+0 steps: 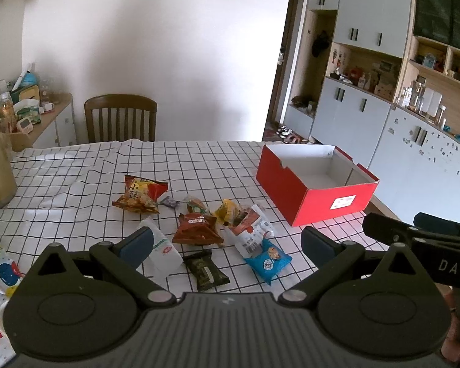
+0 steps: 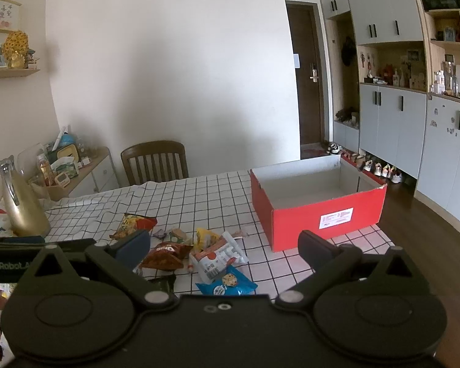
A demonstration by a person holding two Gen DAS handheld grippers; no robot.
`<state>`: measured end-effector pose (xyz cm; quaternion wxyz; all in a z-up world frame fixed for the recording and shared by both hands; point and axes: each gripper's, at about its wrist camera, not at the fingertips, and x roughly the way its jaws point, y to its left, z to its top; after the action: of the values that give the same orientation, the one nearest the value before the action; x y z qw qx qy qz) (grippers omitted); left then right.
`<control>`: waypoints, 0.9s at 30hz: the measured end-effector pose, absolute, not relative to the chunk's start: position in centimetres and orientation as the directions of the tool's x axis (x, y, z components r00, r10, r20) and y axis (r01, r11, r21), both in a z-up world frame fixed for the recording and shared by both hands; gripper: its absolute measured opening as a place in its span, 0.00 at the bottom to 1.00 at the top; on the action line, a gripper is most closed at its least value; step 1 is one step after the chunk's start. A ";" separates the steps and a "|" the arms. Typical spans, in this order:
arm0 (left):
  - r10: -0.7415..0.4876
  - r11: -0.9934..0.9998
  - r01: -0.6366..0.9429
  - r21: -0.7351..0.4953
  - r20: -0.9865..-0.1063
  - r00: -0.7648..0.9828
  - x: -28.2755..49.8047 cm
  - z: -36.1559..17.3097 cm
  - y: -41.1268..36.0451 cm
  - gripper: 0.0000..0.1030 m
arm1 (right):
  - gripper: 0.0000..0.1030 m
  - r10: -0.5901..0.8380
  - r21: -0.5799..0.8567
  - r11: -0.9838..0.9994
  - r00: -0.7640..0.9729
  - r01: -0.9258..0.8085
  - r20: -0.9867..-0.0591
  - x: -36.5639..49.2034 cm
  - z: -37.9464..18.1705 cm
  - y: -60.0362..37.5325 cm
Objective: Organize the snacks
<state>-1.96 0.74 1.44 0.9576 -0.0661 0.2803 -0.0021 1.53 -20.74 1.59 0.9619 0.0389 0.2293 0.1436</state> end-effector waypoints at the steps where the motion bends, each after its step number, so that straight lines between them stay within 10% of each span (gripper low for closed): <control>1: -0.040 0.991 -0.034 -0.127 -0.537 0.843 -1.9 1.4 0.7 1.00 | 1.00 0.295 0.141 0.956 0.854 -0.259 -0.430 1.5 1.6 -20.7; 27: -0.066 0.988 -0.023 -0.151 -0.556 0.829 -0.9 0.8 0.6 1.00 | 0.99 0.299 0.146 0.954 0.850 -0.261 -0.434 1.8 1.3 -20.7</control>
<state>-0.94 0.63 0.84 0.9532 -0.0759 0.2925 -0.0112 1.81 -20.73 1.32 0.9609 0.0409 0.2320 0.1459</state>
